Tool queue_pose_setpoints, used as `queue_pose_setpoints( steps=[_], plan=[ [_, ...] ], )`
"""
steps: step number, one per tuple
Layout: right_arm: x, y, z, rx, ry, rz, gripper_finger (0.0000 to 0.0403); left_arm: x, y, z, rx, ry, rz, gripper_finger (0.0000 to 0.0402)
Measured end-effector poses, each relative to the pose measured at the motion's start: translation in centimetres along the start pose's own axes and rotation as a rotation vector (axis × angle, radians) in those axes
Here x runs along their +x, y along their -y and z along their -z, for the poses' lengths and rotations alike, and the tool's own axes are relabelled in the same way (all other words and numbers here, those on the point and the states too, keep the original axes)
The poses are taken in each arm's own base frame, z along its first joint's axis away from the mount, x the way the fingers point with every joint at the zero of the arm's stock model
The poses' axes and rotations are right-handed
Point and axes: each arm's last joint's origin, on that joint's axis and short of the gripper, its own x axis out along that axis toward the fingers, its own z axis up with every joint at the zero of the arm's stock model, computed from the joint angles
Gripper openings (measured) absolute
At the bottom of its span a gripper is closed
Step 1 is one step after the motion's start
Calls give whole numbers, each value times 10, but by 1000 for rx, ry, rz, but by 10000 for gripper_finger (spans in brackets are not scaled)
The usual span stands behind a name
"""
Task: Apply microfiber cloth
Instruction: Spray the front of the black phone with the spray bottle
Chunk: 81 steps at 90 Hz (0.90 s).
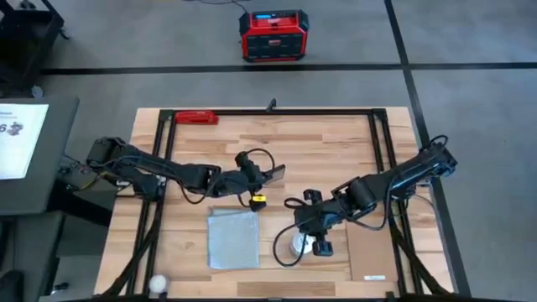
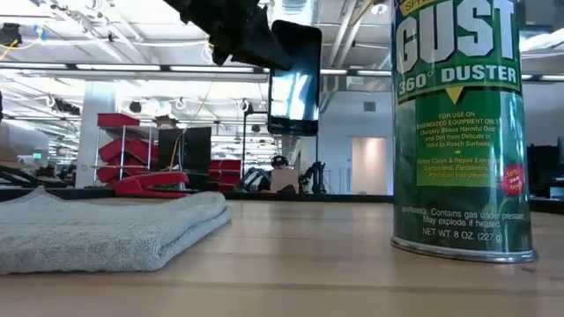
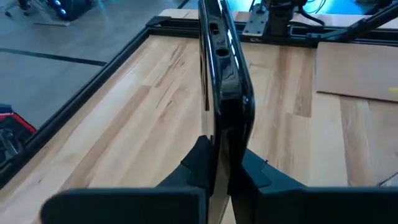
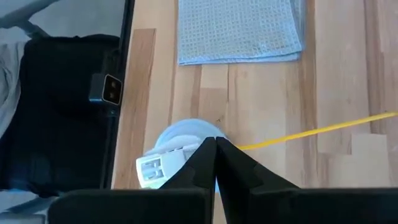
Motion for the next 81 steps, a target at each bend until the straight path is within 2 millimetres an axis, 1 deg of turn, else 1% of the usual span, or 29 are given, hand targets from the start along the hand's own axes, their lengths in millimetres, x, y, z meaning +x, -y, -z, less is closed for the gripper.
queue_pose_setpoints(
  steps=[47,56,63,81],
  plan=[
    [2,0,0,-7,-6,2,0,-2,4,1,-8,2,16,7],
    [2,0,-2,-47,15,2,0,-2,4,0,13,5,5,7],
    [-1,1,-4,-90,33,4,0,-4,3,0,33,8,2,7],
    [-24,3,-23,-188,140,23,0,-15,-3,-8,65,36,1,7]
  ],
)
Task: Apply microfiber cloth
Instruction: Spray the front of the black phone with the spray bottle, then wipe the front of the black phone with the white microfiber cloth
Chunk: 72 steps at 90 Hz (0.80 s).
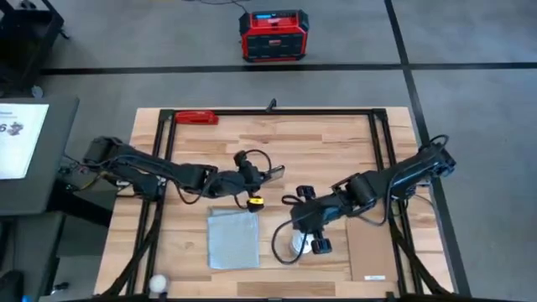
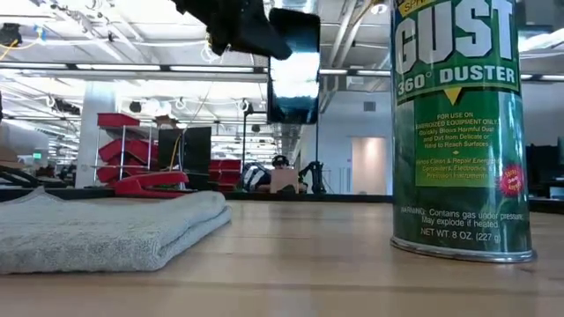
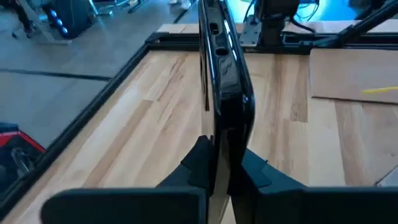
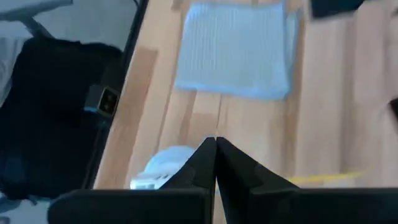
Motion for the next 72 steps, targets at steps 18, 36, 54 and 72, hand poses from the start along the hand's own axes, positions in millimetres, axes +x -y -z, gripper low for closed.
queue_pose_setpoints(
  steps=[18,36,54,72],
  plan=[
    [0,6,-3,-60,19,39,0,-25,-14,-2,42,-42,-77,7],
    [3,18,-6,-99,41,54,0,-57,-23,-2,37,-14,-45,7],
    [10,35,-21,-141,162,-68,0,-82,-30,12,35,23,-5,7],
    [63,58,-29,-166,180,-272,0,-92,-37,35,17,29,-2,7]
  ],
)
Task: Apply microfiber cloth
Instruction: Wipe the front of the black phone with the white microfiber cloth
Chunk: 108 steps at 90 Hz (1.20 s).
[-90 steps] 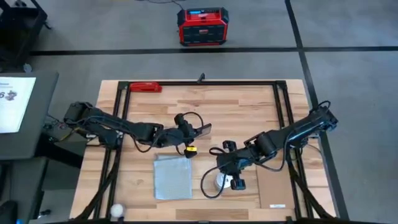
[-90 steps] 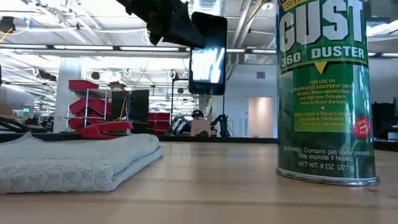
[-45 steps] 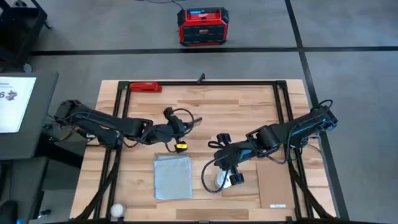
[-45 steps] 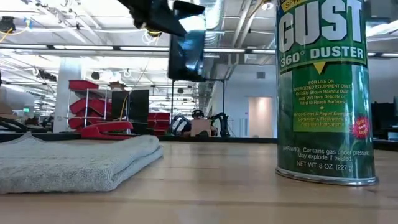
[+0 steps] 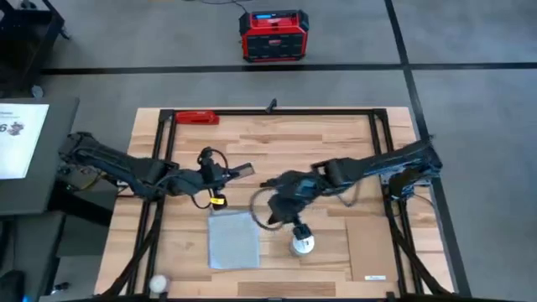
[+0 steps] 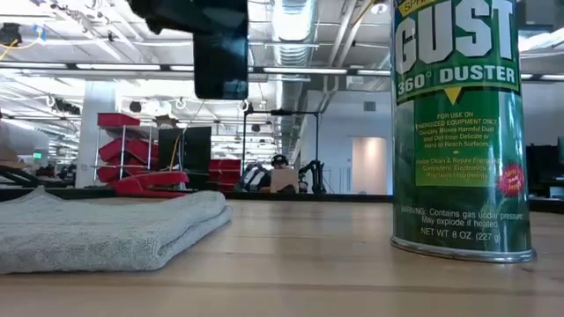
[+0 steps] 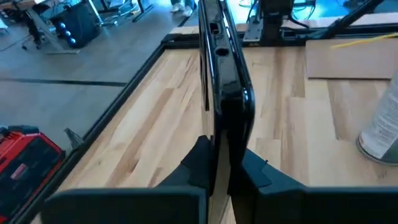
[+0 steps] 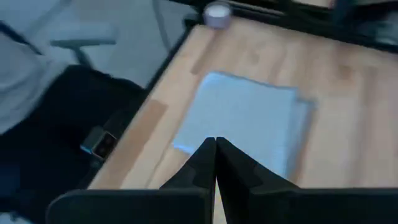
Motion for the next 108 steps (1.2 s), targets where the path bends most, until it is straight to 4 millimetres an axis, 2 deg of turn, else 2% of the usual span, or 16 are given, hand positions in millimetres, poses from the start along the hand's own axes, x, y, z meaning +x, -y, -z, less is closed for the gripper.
queue_pose_setpoints(
  steps=[12,39,50,71,90,108],
  plan=[
    [28,20,7,-34,-9,-18,0,-4,-4,10,-16,18,2,7],
    [81,49,17,-77,-99,-18,0,-15,-15,20,-22,44,5,7],
    [102,56,27,-78,-160,-28,0,-18,-17,22,-22,44,4,7],
    [131,61,47,-129,-288,22,3,-17,-19,24,-3,24,-7,7],
    [142,64,54,-138,-299,28,59,-17,-24,24,7,26,-54,7],
    [145,64,49,-135,-252,81,127,-14,-28,23,-13,29,-81,7]
  ],
)
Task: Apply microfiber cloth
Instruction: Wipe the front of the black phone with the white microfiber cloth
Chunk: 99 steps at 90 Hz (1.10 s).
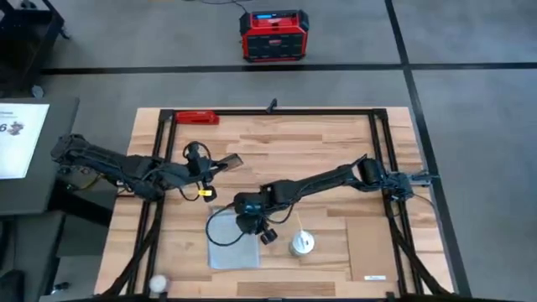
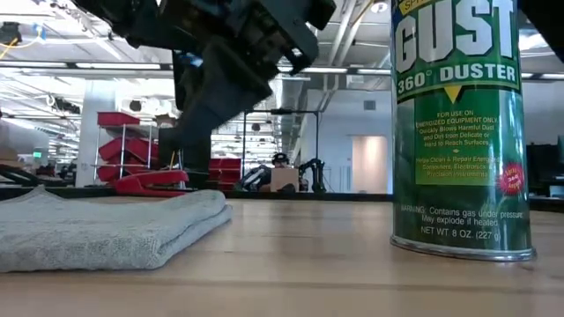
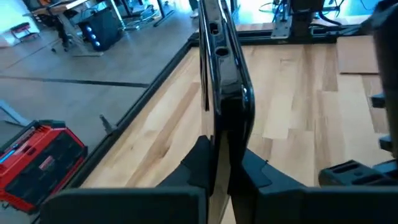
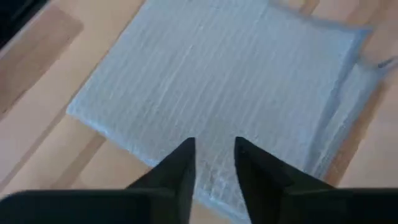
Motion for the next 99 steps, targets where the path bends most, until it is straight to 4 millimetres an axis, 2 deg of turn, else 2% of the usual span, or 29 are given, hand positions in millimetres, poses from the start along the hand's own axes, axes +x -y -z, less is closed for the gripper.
queue_pose_setpoints(
  steps=[17,32,46,99],
  plan=[
    [-1,4,-1,39,20,24,183,4,-5,0,-17,-7,-32,7],
    [1,11,4,79,27,36,209,7,-11,0,-10,-13,-66,7],
    [8,16,16,102,26,42,212,10,-15,0,-20,-26,-81,7],
    [38,9,55,172,50,46,212,11,-17,0,-37,-26,-91,7]
  ],
)
